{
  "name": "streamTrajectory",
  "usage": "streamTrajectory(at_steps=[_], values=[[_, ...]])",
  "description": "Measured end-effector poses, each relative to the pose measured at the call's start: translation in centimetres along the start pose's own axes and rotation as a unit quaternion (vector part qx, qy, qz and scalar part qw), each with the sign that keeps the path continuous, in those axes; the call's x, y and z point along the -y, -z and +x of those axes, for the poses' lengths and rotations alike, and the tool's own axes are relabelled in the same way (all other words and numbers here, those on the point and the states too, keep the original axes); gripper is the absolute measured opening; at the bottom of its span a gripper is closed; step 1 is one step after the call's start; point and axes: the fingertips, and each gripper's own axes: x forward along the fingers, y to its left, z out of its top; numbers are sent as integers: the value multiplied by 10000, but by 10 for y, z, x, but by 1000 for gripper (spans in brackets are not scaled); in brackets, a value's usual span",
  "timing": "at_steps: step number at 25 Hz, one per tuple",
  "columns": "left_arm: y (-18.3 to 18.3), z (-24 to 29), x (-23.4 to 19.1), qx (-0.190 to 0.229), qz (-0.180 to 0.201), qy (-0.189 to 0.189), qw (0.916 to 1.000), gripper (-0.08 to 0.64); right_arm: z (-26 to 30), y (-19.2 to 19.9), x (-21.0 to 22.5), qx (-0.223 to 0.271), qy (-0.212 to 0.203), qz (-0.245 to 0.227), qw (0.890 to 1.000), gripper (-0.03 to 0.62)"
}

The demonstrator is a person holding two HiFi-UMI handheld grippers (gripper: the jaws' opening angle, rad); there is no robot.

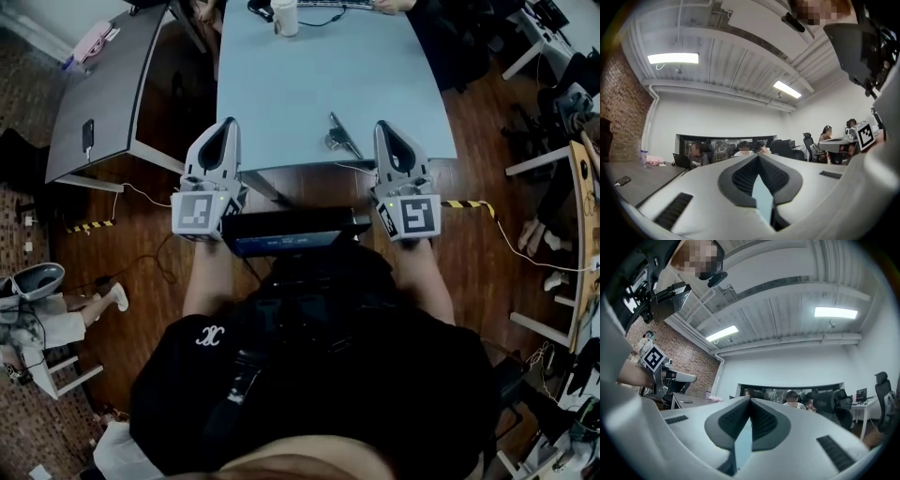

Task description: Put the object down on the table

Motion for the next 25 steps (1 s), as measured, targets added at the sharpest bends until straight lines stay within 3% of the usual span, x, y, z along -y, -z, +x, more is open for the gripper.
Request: streamTrajectory(at_steps=[8,14,22,25], values=[[-20,-137,20,187,88,143,9997,5,-100,-62,-94,338,169,-29,9993,-25],[-21,-240,37,-29,238,130,9996,5,-169,-89,-164,273,170,48,9995,-25],[-43,-293,53,74,460,51,9989,5,-210,-117,-180,372,235,122,9990,-25],[-51,-295,59,150,259,-72,9995,5,-221,-122,-174,401,193,88,9990,-25]])
